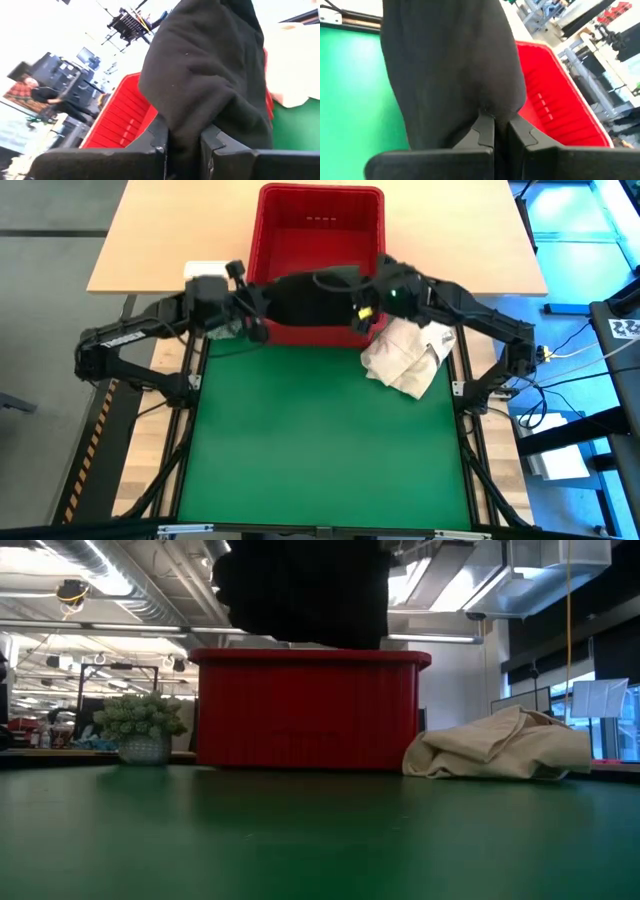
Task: Fold laundry
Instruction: Put the black folded shirt into the red bin
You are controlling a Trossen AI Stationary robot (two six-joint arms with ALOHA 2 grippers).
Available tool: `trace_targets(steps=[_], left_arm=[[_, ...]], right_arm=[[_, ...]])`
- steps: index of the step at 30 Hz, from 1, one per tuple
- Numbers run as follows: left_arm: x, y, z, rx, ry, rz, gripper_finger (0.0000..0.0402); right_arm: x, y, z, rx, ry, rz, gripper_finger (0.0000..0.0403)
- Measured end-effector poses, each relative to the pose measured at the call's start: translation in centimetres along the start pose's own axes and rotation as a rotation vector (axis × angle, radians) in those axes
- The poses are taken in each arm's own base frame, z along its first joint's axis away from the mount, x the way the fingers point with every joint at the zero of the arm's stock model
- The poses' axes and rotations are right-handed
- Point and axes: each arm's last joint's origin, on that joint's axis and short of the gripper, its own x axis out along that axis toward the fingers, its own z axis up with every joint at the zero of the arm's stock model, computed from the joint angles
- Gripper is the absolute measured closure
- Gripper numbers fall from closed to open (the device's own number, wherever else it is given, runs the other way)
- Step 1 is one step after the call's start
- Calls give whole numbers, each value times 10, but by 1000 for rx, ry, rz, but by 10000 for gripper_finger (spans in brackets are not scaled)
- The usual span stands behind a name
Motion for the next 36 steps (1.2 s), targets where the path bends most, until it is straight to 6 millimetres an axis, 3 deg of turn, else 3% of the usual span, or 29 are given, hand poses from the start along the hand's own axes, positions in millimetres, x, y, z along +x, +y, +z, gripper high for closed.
trace_targets(steps=[8, 14, 22, 25, 28, 36], left_arm=[[45, 34, -32, -89, 69, -8, 367], [76, 42, -53, -123, 125, -52, 367], [70, 39, -55, -149, 118, -145, 367], [71, 45, -58, -164, 99, -139, 367], [83, 52, -73, -196, 116, -170, 367], [145, 64, -134, -268, 266, -189, 367]], right_arm=[[35, -38, -18, 40, 22, -1, 392], [67, -50, -34, 47, 80, 61, 392], [70, -45, -39, 46, 85, 172, 392], [73, -56, -42, 61, 88, 119, 392], [88, -71, -55, 88, 124, 102, 392], [152, -94, -103, 150, 260, 127, 391]])
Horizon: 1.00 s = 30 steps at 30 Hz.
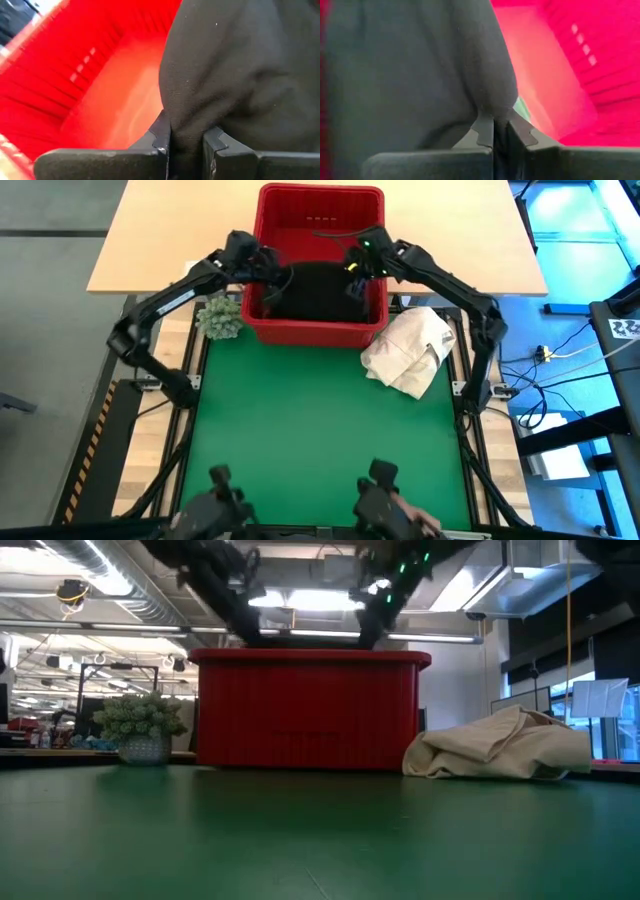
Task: Fold laundry
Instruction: Put the black folded shirt into the red bin, then return to Home Position
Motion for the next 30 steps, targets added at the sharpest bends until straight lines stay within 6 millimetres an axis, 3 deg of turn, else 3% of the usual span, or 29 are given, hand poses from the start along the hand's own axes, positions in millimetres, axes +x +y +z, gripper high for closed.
trace_targets(steps=[5, 9, 12, 17, 23, 26, 30], left_arm=[[42, 16, -21, -28, 44, 15, 360], [59, 22, -29, 35, 66, 63, 293], [60, 25, -28, 96, 101, 151, 244], [52, 37, -19, 124, 159, 316, 195], [41, 46, -8, 117, 171, 378, 179], [25, 43, 2, 118, 152, 392, 184], [-13, 36, 14, 53, 18, 327, 211]], right_arm=[[43, -14, -16, 22, 63, -10, 352], [63, -22, -25, 26, 108, -69, 317], [65, -24, -27, -34, 145, -137, 293], [53, -28, -22, -73, 141, -205, 259], [23, -33, -13, -64, 85, -247, 233], [3, -34, -8, -28, 33, -244, 241], [-22, -32, -1, 13, -91, -122, 293]])
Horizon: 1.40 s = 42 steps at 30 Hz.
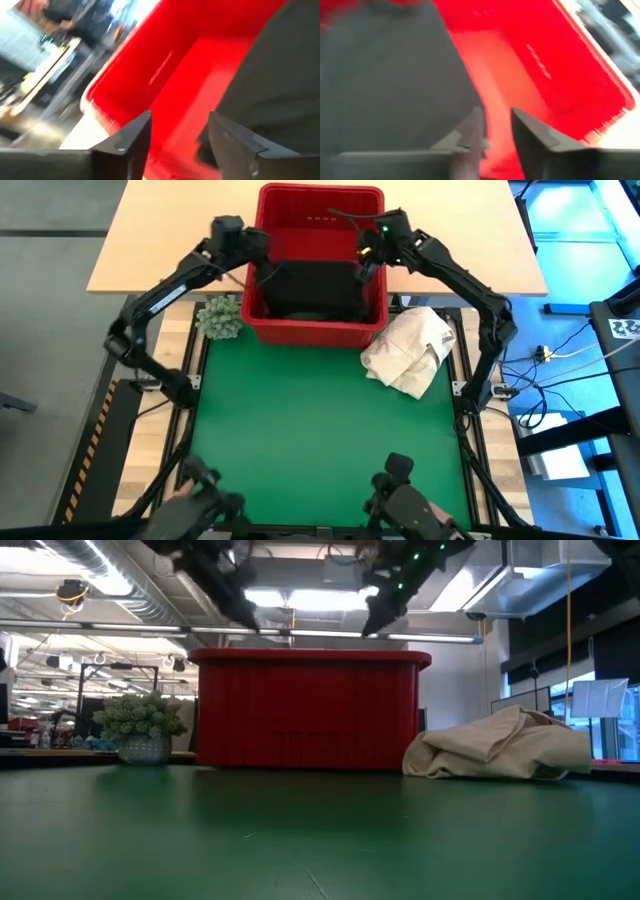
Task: Fold laundry
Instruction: Return to Home Position
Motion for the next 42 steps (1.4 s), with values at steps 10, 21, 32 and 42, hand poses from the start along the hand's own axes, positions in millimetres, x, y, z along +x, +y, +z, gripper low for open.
trace_targets(steps=[10, 21, 32, 42], left_arm=[[-84, -10, -15, -135, -279, -109, 380], [-138, -35, -50, -209, -420, -101, 399], [-167, -55, -81, -287, -501, -180, 401], [-190, -76, -109, -366, -591, -239, 401]], right_arm=[[-10, 22, 0, 58, -85, 277, 385], [-66, 48, -55, 140, -197, 191, 400], [-141, 75, -129, 234, -434, 109, 398], [-181, 96, -182, 256, -573, 69, 398]])
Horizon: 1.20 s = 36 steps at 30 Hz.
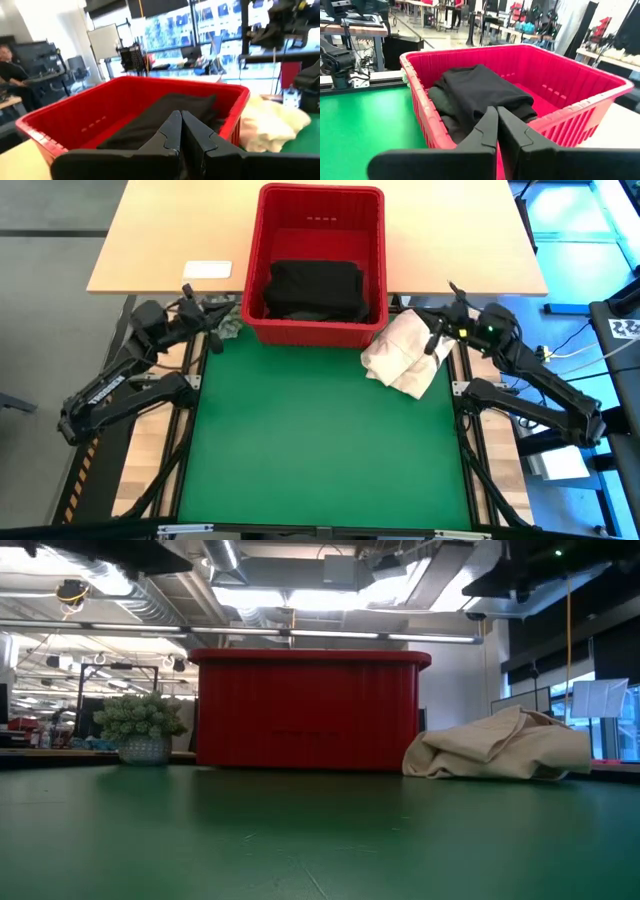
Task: Fold laundry
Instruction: Return to Home Position
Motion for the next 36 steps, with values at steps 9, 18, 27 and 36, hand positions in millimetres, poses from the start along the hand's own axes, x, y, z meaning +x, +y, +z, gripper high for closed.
trace_targets(steps=[9, 18, 27, 36], left_arm=[[-19, -14, -31, -51, -64, -43, 401], [-23, -24, -63, -73, -40, -77, 401], [-30, -30, -81, -75, -60, -135, 401], [-35, -35, -105, -111, -85, -143, 401]], right_arm=[[-24, 7, -37, 11, -58, -98, 398], [-29, 13, -63, 33, -88, -102, 398], [-24, 16, -85, 34, -32, -93, 398], [-16, 20, -109, 31, -47, -51, 398]])
